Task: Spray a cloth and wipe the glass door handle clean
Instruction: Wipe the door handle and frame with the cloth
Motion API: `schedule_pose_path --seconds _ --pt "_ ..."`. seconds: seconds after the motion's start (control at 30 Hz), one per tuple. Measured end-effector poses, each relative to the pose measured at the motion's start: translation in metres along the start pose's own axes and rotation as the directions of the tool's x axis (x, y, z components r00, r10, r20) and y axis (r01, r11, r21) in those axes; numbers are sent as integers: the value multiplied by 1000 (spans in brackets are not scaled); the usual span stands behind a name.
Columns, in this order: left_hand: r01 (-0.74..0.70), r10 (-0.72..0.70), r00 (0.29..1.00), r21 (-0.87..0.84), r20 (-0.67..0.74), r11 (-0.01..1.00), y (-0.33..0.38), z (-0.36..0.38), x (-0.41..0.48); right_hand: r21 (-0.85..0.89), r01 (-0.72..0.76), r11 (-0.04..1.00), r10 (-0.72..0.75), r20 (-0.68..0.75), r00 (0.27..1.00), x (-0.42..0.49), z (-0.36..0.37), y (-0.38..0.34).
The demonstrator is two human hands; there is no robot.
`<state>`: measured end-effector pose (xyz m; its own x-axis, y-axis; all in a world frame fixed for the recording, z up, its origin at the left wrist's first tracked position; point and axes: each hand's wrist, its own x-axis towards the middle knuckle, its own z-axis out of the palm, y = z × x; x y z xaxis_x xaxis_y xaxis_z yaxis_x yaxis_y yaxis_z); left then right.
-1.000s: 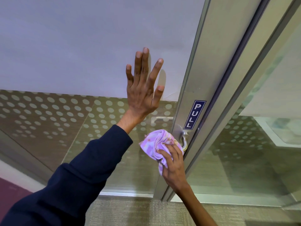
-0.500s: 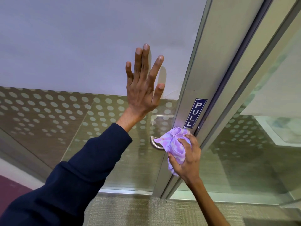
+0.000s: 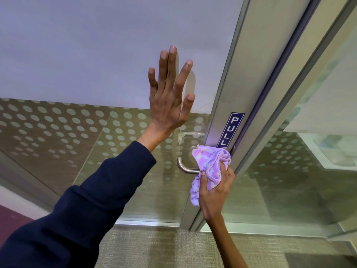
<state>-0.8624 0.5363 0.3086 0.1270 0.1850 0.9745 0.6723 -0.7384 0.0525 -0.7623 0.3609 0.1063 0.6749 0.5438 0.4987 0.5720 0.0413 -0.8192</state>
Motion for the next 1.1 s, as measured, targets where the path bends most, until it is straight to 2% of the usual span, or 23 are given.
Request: schedule_pose_path --seconds 0.17,0.27,0.43,0.6,0.67,0.8,0.93,1.1 --pt "-3 3 1000 -2 9 1000 0 -2 0 29 -101 994 103 -94 990 -11 13 -13" --pt "-4 4 1000 -5 10 1000 1 -1 0 14 -96 995 97 -136 986 -17 17 -23" --pt "2 -1 1000 -11 6 1000 1 -1 0 4 -178 984 176 -159 971 -27 27 -39" --pt "7 -6 1000 -17 3 1000 3 -3 0 -60 -201 978 189 -166 968 -33 36 -42" --pt "7 -7 1000 -18 0 1000 3 -3 0 -78 -206 976 193 -144 971 -39 38 -44" --pt "12 -12 1000 -18 7 1000 4 -4 1 -139 -54 989 53 -9 999 -50 52 -61" --pt "3 -3 1000 -20 7 1000 2 -4 0 -166 -72 983 79 33 996 -47 60 -72" --pt "-16 17 1000 -26 12 1000 3 -3 0 -310 80 947 -23 186 982 -43 49 -66"
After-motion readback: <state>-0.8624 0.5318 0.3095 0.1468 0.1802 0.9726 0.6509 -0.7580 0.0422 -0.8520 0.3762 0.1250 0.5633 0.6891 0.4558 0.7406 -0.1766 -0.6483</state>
